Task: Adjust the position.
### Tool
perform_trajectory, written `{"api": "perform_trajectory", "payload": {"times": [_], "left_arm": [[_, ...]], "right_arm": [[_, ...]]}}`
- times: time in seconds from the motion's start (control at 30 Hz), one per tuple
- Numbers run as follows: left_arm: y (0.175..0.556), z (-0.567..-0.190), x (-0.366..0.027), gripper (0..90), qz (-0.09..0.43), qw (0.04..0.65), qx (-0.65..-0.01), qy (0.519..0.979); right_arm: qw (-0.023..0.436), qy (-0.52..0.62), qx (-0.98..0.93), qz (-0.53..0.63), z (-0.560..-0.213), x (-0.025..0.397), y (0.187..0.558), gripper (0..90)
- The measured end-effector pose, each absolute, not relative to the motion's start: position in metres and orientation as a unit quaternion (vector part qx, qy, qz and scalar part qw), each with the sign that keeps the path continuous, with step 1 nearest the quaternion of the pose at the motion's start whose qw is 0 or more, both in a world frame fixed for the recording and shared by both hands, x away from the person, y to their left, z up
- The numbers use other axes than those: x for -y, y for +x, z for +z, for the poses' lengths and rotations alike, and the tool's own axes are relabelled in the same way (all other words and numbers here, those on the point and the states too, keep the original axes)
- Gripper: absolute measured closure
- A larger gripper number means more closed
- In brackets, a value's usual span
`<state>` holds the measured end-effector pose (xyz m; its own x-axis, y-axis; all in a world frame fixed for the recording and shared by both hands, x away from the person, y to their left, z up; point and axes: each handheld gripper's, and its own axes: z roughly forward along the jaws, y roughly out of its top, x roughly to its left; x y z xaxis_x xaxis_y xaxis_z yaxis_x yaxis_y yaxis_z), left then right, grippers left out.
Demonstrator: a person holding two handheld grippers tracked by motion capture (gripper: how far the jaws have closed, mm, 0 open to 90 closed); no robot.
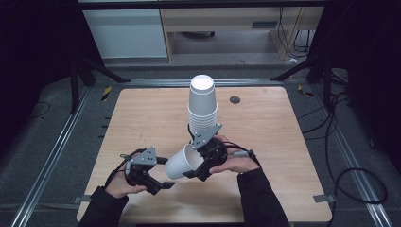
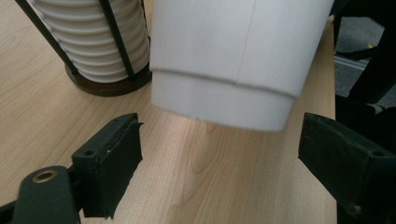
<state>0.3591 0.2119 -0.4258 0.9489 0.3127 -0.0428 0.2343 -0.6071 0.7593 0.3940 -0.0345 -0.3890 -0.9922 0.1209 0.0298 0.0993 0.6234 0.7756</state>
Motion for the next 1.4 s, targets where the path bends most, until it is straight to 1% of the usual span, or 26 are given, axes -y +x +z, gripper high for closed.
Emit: {"api": "perform_trajectory", "payload": {"times": [0.2,0.47,0.67,0.83,1.17,1.4], "left_arm": [[0.359,-0.429,-0.210,12.1,0.051,0.403,-0.152,0.901],[0.360,-0.430,-0.211,13.6,0.051,0.399,-0.152,0.903],[0.360,-0.431,-0.210,16.1,0.053,0.394,-0.153,0.905],[0.360,-0.430,-0.211,21.4,0.055,0.395,-0.155,0.904],[0.360,-0.431,-0.212,22.3,0.054,0.398,-0.153,0.903],[0.361,-0.431,-0.215,22.5,0.052,0.404,-0.158,0.900]], "right_arm": [[0.016,0.036,-0.923,0.383,-0.390,0.011,0.394,6.9],[0.010,0.019,-0.932,0.362,-0.394,-0.012,0.395,6.8],[0.007,0.017,-0.933,0.359,-0.394,-0.017,0.395,6.8],[0.008,0.014,-0.932,0.361,-0.391,-0.018,0.395,6.8],[0.002,0.022,-0.929,0.368,-0.393,-0.017,0.396,4.9],[-0.004,0.035,-0.922,0.385,-0.388,-0.011,0.397,4.0]]}}
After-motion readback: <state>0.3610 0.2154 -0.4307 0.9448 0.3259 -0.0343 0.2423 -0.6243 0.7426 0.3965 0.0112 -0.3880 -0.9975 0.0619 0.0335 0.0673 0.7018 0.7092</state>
